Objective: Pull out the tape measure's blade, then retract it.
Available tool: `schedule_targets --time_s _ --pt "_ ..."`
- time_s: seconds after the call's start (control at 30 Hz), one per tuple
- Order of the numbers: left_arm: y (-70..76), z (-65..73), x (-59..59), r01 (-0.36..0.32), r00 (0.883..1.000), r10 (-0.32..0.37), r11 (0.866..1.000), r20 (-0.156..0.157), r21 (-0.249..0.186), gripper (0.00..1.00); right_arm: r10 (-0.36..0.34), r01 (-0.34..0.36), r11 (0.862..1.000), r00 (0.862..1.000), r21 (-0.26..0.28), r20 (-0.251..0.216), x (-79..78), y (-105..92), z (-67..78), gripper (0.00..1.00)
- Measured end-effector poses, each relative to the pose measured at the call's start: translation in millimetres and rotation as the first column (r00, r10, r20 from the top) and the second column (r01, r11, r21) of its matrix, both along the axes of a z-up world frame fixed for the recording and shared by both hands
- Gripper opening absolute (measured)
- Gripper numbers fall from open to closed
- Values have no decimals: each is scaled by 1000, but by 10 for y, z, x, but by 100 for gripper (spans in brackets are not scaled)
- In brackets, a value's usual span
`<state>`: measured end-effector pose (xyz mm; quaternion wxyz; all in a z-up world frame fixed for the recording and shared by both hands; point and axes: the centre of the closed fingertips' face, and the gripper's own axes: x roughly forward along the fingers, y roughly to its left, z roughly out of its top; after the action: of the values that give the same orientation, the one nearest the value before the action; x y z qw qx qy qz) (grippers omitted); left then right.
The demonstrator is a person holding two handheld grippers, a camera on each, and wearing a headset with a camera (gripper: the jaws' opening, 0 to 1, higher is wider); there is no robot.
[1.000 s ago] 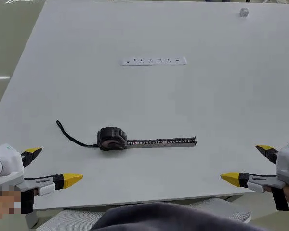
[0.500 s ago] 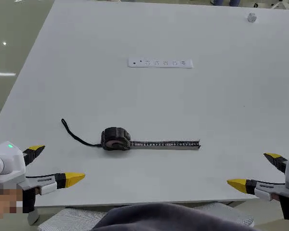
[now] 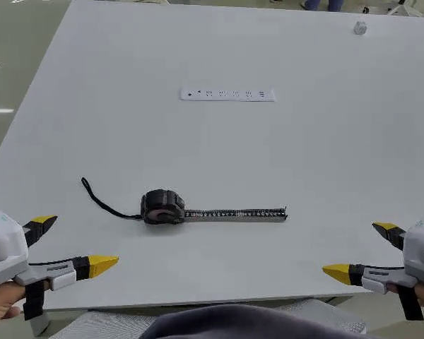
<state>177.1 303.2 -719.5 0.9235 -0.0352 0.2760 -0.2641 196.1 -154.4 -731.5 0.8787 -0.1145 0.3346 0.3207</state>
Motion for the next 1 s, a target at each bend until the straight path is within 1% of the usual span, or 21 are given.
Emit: schedule_targets --time_s 0.07,0.17,0.27,0.4,0.5,0.57,0.6,0.7,0.8,0.87,0.9,0.93,1.0 --pt "-22 25 21 -2 1000 2 1000 4 -4 100 4 -4 1000 1000 0 -4 10 -11 -29 99" --pt "-57 43 49 2 1000 -2 1000 8 4 100 6 -6 1000 1000 -2 -2 31 -17 -18 99" --pt "-77 52 88 2 1000 -2 1000 6 12 100 10 -10 1000 1000 -3 12 73 -53 -5 99" --pt "-93 69 129 -11 1000 11 1000 7 19 100 8 -8 1000 999 -2 31 81 -50 13 98" --pt "-126 59 153 -19 1000 19 999 6 31 100 3 -3 1000 999 1 36 81 -53 17 98" --pt "-170 56 167 -19 1000 19 999 15 49 100 2 -2 1000 1000 7 29 69 -47 17 96" --pt "-202 60 176 -23 1000 22 998 18 50 100 4 -4 1000 1000 8 25 64 -45 16 95" --pt "-218 69 230 -60 998 58 996 33 61 100 13 -13 1000 1000 0 21 73 -45 28 95" --pt "-255 55 268 -87 996 86 995 23 47 100 21 -20 1000 1000 -3 24 117 -25 59 96" --pt "-292 47 283 -95 995 95 995 15 33 100 23 -23 1000 999 -1 24 156 -10 51 96" --pt "-308 43 287 -95 995 95 995 14 32 100 29 -29 1000 999 -3 21 164 3 52 96" --pt "-332 38 290 -94 995 94 995 15 34 100 47 -47 998 999 -28 20 174 10 35 95" --pt "-372 42 296 -89 996 88 995 23 39 100 65 -64 998 998 -29 21 202 49 43 95"
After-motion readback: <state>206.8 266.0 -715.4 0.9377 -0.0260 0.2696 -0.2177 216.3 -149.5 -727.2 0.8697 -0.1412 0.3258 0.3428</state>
